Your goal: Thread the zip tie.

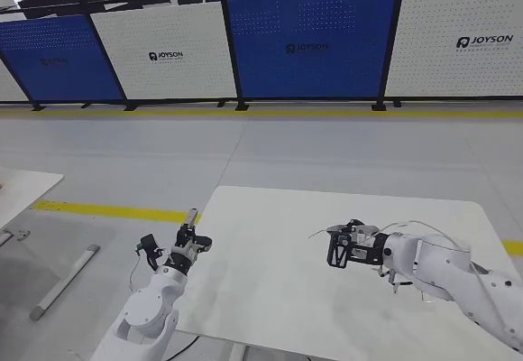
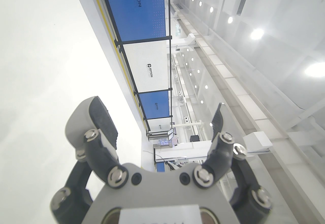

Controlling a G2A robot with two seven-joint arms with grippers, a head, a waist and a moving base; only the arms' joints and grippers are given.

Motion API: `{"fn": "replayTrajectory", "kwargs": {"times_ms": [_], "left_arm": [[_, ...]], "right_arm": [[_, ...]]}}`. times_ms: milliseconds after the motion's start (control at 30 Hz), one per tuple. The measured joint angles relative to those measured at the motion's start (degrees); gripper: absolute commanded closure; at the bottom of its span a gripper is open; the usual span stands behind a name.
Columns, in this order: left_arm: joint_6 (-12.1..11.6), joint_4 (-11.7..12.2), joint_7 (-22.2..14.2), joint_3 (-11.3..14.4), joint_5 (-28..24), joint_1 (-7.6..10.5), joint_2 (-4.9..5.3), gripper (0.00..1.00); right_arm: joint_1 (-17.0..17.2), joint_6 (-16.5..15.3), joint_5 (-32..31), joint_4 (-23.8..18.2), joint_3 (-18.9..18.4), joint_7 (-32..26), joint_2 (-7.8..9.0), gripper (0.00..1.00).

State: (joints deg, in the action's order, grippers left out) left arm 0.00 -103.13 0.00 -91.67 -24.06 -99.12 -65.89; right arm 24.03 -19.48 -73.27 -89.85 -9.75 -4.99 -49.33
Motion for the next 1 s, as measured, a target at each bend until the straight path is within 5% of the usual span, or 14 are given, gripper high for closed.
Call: {"fn": "replayTrajectory", "kwargs": {"times_ms": [1000], "left_arm": [[0.0, 0.0, 0.0, 0.0, 0.0, 0.0, 0.0, 0.0]], "right_arm": [[0.38, 0.23, -0.71, 0.05, -0.13, -0.08, -0.02, 1.0]]}}
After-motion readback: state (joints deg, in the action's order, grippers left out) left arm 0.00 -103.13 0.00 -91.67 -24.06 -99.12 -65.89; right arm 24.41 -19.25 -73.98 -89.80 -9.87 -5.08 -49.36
